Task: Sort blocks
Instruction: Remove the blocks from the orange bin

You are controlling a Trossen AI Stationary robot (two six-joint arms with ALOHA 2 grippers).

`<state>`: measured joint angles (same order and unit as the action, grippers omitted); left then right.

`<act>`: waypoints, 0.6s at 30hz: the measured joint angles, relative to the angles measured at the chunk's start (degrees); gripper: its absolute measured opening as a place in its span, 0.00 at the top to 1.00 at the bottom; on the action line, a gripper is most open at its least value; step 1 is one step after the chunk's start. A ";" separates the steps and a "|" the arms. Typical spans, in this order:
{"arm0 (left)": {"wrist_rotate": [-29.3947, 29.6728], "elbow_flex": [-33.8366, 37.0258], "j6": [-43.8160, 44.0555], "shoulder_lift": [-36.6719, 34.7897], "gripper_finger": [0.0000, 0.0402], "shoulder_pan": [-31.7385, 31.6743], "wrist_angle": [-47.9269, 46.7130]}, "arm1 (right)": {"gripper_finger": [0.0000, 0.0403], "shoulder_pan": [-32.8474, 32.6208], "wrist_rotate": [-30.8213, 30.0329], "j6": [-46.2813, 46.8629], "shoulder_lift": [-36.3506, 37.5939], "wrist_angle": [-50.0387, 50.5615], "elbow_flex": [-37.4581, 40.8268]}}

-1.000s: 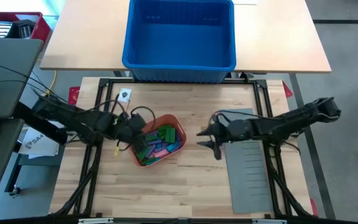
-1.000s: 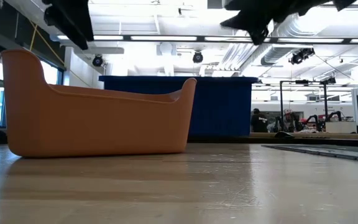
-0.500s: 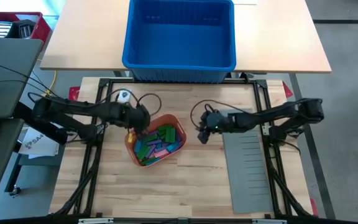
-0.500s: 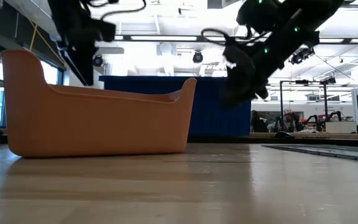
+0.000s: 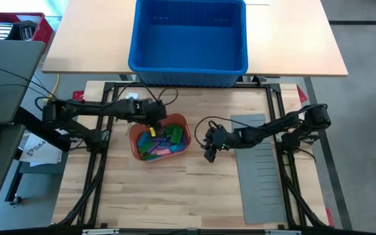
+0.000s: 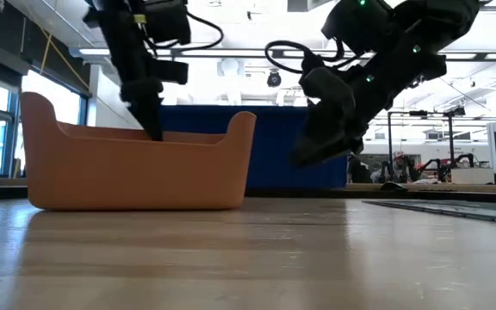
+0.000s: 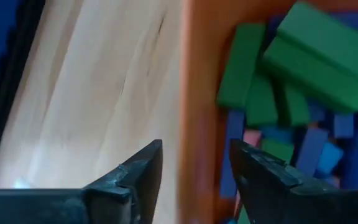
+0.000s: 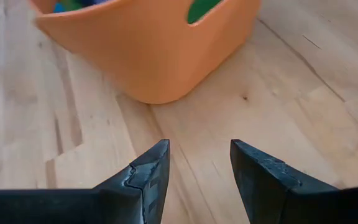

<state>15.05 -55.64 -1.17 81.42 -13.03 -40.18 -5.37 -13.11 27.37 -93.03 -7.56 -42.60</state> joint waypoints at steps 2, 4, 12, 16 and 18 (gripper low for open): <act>-0.79 0.00 -4.14 1.15 0.64 -0.27 3.81 | 0.59 -0.63 -0.04 -0.21 0.00 -0.58 0.01; -1.90 0.00 -8.70 2.00 0.69 -0.47 8.29 | 0.59 -1.46 -0.02 -0.23 0.00 -1.06 -0.01; -13.66 -0.02 -23.54 4.74 0.91 -0.38 29.91 | 0.59 -5.29 -3.47 5.35 1.92 3.21 -0.01; -16.13 -0.02 -22.56 4.80 0.98 0.74 37.37 | 0.59 -7.38 -7.89 9.98 6.81 12.19 -0.01; -15.57 -0.60 -18.52 4.18 0.99 1.64 37.36 | 0.59 -8.32 -9.30 10.97 9.61 16.63 -0.01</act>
<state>-0.51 -56.24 -19.69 85.60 -11.38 -2.82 -13.69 -22.41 38.34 -83.42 9.07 -42.61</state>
